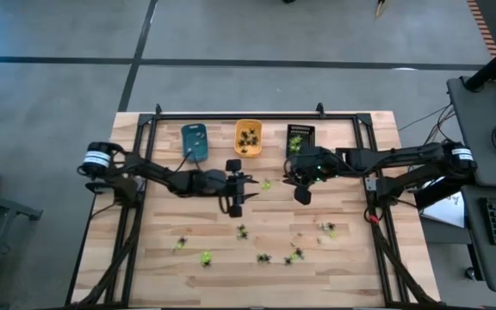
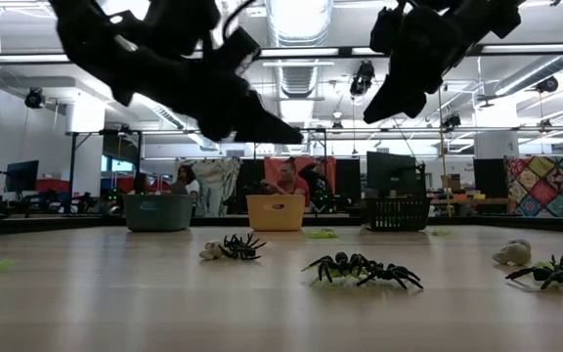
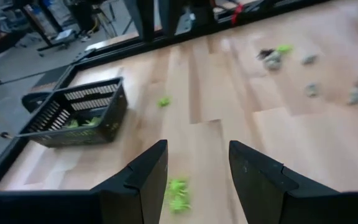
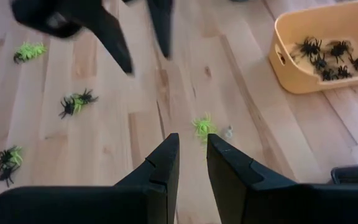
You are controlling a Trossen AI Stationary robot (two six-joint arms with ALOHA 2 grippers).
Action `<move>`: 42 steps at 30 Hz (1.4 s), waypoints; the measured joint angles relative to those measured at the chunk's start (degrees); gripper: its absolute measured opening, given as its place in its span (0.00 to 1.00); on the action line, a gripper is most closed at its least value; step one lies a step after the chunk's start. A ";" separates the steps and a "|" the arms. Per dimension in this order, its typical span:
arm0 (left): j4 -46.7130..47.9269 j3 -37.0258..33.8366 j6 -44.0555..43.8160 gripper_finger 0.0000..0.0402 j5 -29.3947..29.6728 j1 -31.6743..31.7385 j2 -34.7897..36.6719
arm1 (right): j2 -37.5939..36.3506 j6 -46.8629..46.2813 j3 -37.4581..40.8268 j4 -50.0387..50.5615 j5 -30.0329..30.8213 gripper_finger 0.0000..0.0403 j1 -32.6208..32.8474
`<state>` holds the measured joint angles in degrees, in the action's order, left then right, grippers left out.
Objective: Sort Halloween decoration
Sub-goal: Put the green spider toy into the black bin
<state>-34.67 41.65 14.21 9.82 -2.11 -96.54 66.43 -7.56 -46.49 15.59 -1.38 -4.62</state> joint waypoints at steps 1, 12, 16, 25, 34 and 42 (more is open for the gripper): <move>-0.02 0.61 0.39 0.38 -0.03 0.65 -0.82 | 0.02 0.07 0.06 -0.76 0.00 0.18 -0.02; 1.85 7.15 0.33 0.38 -4.48 2.62 -12.06 | 0.07 0.49 0.37 -3.06 0.00 0.18 0.00; 2.15 7.47 0.34 0.38 -0.54 3.00 -15.28 | 0.07 0.05 0.40 -3.08 0.00 0.18 0.00; 1.48 7.45 0.34 0.38 0.04 4.89 -18.55 | 0.87 0.05 0.44 -3.12 0.02 0.18 -0.02; 1.66 7.43 0.27 0.38 -1.91 6.70 -18.76 | 2.55 0.04 0.44 -4.42 0.02 0.18 -0.02; 2.00 7.43 0.00 0.38 -7.93 7.95 -18.76 | 3.04 0.03 0.44 -4.22 0.02 0.18 -0.02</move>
<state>-32.67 49.08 14.21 1.89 5.85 -115.31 69.47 -7.53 -46.04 11.37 -1.37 -4.64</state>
